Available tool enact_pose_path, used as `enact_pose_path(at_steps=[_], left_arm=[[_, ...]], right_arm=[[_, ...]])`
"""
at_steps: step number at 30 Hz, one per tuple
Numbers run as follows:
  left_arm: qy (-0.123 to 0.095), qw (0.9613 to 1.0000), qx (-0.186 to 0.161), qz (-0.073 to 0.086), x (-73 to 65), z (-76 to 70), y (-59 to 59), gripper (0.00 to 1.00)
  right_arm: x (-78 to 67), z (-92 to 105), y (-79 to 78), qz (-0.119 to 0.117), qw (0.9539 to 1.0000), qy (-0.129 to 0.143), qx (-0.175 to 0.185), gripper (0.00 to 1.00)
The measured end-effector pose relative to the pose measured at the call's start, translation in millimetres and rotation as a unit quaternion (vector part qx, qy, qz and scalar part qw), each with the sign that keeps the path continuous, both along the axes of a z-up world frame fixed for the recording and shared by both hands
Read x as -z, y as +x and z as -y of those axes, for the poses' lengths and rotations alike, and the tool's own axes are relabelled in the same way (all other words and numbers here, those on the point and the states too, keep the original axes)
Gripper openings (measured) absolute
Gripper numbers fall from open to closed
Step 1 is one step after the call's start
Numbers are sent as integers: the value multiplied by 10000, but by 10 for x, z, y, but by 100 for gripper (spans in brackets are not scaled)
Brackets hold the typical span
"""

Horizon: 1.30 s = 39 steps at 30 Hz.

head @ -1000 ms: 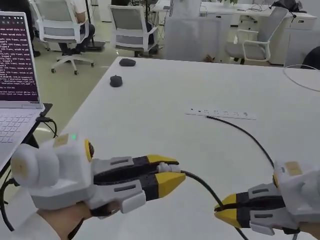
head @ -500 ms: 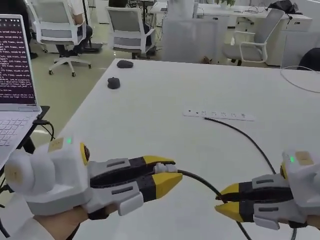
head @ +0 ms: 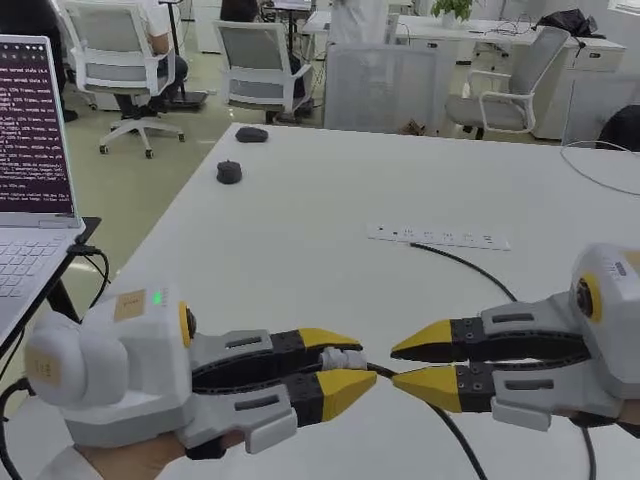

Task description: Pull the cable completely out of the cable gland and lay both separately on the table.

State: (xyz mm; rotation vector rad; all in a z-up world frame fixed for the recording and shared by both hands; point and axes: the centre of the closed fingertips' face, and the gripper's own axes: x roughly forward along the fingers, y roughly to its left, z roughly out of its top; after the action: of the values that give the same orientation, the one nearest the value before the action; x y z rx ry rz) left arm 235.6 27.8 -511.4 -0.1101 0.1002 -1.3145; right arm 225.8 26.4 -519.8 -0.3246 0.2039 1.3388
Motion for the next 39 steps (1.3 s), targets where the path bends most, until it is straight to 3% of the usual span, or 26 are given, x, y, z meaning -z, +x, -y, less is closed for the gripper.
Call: enact_pose_path(at_steps=[7, 18, 26, 39], left_arm=[[1, 10000, 19, 22, 2, -16, -8, 17], [-23, 9999, -32, -106, 19, -18, 26, 17], [-61, 9998, -102, -168, 11, -37, 58, 17], [-149, 9996, -159, -200, -1, -83, 102, 17]], right_arm=[[98, -48, -29, -53, 9999, -56, -111, 3], [140, -46, 48, -15, 10000, -31, -68, 3], [236, 30, 88, -113, 9999, -34, 60, 3], [696, 285, 106, -380, 9970, -571, 355, 3]])
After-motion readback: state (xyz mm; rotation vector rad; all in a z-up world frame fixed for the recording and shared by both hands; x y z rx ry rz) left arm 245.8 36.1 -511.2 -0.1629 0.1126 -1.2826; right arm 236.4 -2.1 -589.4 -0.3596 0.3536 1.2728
